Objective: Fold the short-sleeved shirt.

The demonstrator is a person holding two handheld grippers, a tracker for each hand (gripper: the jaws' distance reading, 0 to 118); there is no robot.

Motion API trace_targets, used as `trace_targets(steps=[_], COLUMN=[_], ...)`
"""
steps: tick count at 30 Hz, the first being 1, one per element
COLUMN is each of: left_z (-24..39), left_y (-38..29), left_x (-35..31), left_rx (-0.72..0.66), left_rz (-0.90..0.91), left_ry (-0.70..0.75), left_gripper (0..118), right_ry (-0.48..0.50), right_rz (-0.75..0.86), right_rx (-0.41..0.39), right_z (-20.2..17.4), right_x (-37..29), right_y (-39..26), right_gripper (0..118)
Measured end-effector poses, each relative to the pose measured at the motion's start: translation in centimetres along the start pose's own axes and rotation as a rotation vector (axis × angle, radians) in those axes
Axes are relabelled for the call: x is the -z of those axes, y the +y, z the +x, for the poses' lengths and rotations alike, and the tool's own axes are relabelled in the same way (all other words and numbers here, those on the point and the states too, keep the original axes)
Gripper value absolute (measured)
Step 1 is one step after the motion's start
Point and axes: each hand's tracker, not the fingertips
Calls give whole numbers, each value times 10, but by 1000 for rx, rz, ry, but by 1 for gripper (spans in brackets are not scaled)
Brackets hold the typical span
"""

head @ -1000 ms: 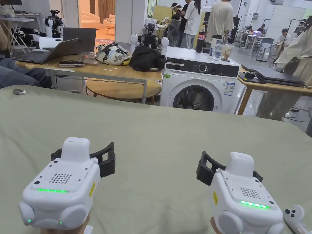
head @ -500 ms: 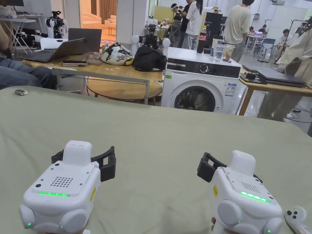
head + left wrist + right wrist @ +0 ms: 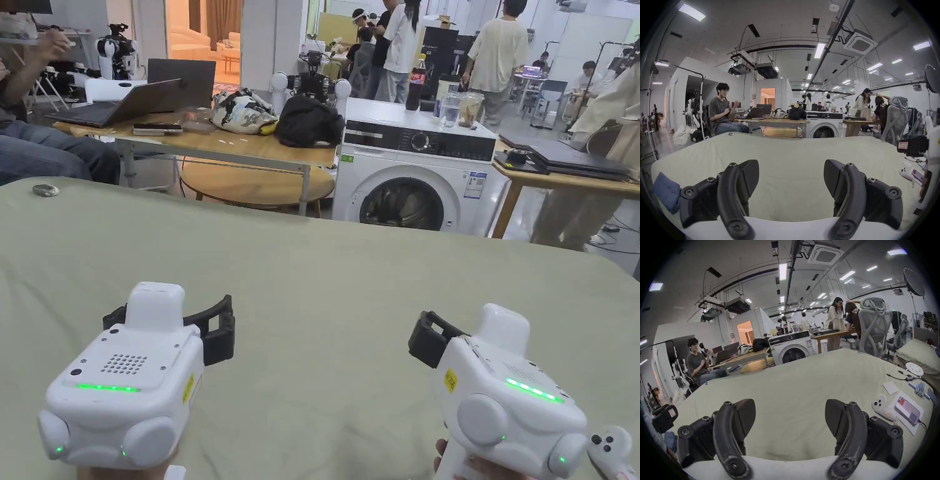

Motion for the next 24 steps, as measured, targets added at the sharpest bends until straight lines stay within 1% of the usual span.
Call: trace_targets(steps=[4, 9, 16, 24], left_z=[0, 2, 8, 3], left_y=[0, 1, 1, 0], left_x=[2, 3, 2, 2], left_rx=[-21, -15, 61, 49], left_rz=[-11, -17, -3, -15], left_ry=[4, 6, 36, 35], left_gripper=[83, 83, 83, 83], right_ry=[-6, 9, -20, -76], right_rz=[34, 19, 3, 59], right_rx=[-39, -52, -55, -147], right_z=[-3, -2, 0, -5], right_x=[-2, -1, 2, -3], right_y=[-1, -1, -3, -10], right_gripper=[90, 90, 90, 90])
